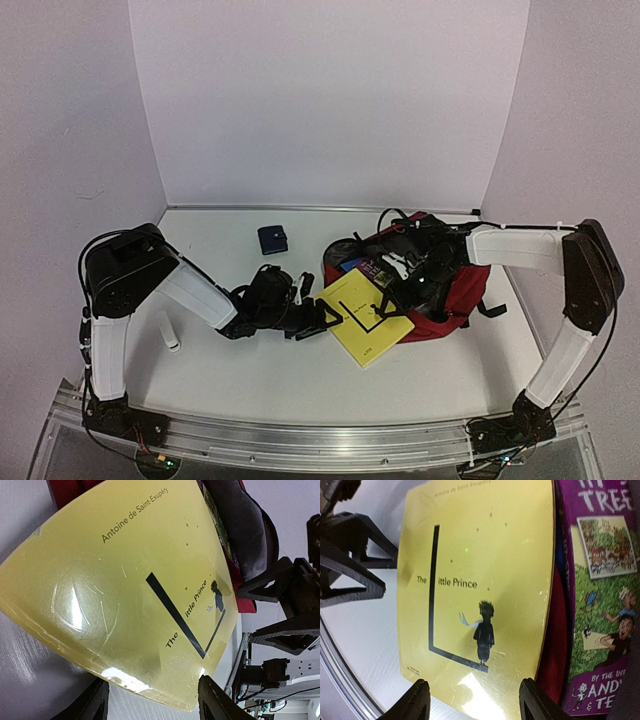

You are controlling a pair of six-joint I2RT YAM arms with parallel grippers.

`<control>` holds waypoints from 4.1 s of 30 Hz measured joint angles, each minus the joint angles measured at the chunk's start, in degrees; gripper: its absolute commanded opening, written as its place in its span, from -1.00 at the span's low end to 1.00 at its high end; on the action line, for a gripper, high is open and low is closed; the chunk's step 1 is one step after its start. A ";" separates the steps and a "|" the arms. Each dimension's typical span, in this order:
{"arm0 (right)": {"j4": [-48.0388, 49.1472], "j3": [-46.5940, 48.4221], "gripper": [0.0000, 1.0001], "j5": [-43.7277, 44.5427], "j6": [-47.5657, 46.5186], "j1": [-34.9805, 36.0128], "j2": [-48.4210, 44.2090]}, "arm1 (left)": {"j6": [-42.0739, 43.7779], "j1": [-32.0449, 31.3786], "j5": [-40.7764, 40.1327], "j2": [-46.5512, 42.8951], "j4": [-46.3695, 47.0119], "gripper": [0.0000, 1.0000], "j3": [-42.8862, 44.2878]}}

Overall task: Pack the student bag
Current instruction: Pick up the book from the center of the board, then place the book in the student bag.

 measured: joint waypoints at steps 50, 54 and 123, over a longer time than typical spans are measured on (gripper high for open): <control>-9.47 9.76 -0.69 -22.38 -3.39 -3.48 6.75 | 0.84 1.03 1.50 0.75 1.62 0.30 0.35; -9.98 9.95 -1.00 -20.74 -1.64 -3.59 6.75 | 2.43 1.01 2.27 0.60 1.52 0.36 0.29; -11.44 24.99 0.20 13.61 -13.84 -1.67 -3.83 | 16.89 8.25 10.64 -43.32 -24.38 -1.00 -16.34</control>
